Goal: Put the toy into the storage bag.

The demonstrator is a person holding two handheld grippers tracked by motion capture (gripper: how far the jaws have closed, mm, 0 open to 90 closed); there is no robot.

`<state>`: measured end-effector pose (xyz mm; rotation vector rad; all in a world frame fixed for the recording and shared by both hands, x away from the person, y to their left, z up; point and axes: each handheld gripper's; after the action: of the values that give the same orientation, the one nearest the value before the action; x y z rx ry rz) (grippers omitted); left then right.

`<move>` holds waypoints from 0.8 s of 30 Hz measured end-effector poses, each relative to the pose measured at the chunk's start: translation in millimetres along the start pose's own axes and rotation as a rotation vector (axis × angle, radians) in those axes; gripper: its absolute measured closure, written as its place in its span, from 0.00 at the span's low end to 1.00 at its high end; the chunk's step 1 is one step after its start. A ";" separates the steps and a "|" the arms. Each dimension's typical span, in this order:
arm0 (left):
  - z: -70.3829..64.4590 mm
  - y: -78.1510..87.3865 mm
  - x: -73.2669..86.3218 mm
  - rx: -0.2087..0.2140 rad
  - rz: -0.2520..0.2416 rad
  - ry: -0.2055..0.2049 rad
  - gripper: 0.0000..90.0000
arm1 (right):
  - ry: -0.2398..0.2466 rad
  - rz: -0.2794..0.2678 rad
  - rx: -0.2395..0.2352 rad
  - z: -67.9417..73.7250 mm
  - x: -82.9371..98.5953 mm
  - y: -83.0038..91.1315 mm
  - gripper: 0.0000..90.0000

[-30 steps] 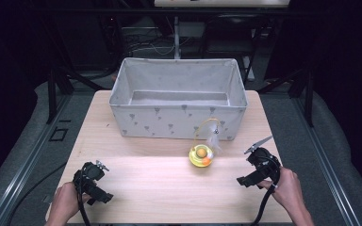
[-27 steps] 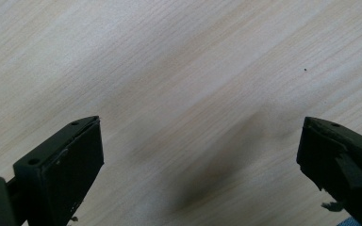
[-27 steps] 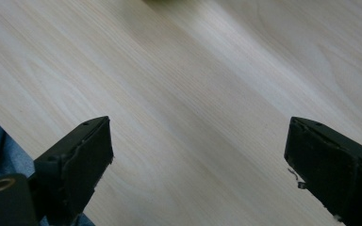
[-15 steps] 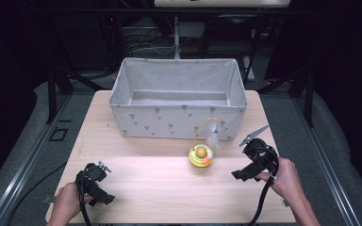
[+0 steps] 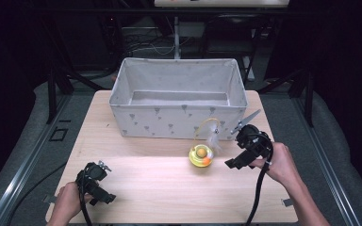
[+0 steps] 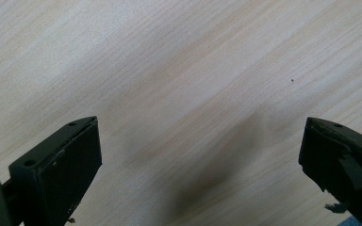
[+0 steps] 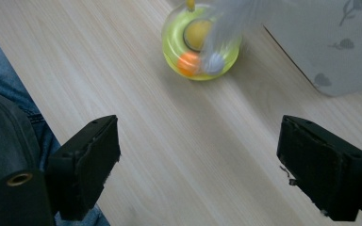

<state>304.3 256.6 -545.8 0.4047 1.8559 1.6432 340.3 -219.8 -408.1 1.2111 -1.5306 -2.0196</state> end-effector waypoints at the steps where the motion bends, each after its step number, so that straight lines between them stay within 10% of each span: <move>1: 0.5 0.1 -0.5 0.001 0.007 -0.005 0.00 | 0.009 -0.001 -0.002 0.4 -2.7 0.6 0.15; 24: -2.6 -1.6 -2.7 0.019 0.001 -0.014 0.00 | 0.070 -0.015 -0.028 -7.6 -55.2 10.2 0.16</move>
<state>305.0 252.6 -546.6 0.4239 1.8628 1.6208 376.3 -190.1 -375.9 1.2724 -1.4602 -1.9803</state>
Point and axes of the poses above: each handheld gripper's, and its own axes: y roughly backward along the jaws, x roughly out of its underside, z roughly to its left
